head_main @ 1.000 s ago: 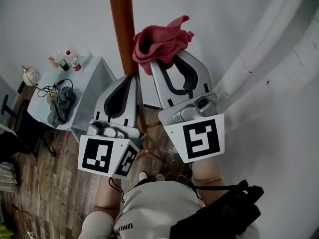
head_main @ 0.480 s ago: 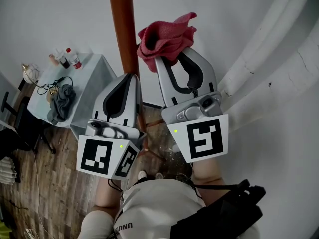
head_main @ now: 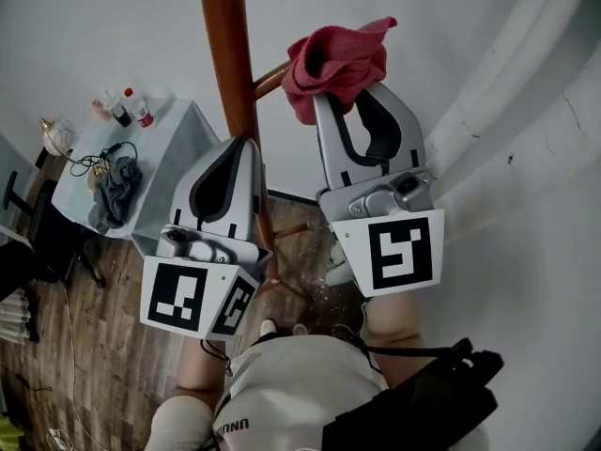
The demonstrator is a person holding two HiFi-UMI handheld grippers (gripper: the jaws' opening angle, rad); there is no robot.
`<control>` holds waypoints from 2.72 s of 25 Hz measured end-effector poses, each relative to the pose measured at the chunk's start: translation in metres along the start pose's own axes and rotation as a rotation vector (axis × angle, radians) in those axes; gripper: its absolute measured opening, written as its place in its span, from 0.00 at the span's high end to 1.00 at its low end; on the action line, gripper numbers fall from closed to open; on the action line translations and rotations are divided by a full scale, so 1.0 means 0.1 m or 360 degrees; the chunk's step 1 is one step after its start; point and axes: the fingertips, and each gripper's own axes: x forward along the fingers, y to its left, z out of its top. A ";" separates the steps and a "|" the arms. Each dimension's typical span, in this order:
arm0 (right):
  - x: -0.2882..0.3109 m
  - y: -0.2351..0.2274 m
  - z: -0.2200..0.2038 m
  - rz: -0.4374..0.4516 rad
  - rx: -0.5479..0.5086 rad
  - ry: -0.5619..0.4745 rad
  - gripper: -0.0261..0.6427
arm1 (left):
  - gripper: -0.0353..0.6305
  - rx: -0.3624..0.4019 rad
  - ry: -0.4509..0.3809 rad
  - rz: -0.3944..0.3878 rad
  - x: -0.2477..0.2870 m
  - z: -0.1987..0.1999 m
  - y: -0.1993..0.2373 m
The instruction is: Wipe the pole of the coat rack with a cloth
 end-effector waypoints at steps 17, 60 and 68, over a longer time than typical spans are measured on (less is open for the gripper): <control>-0.02 -0.16 0.00 -0.0066 -0.0032 -0.0009 0.86 | 0.93 0.0006 -0.0006 0.0004 -0.02 0.00 0.00; -1.00 0.62 -1.61 0.0126 0.0509 0.0664 0.86 | 0.93 -0.0007 -0.0004 -0.0024 -0.04 -0.01 0.03; -1.21 0.96 -1.92 0.0188 0.0612 0.0824 0.86 | 0.93 0.0021 0.0005 -0.0025 -0.07 0.00 0.02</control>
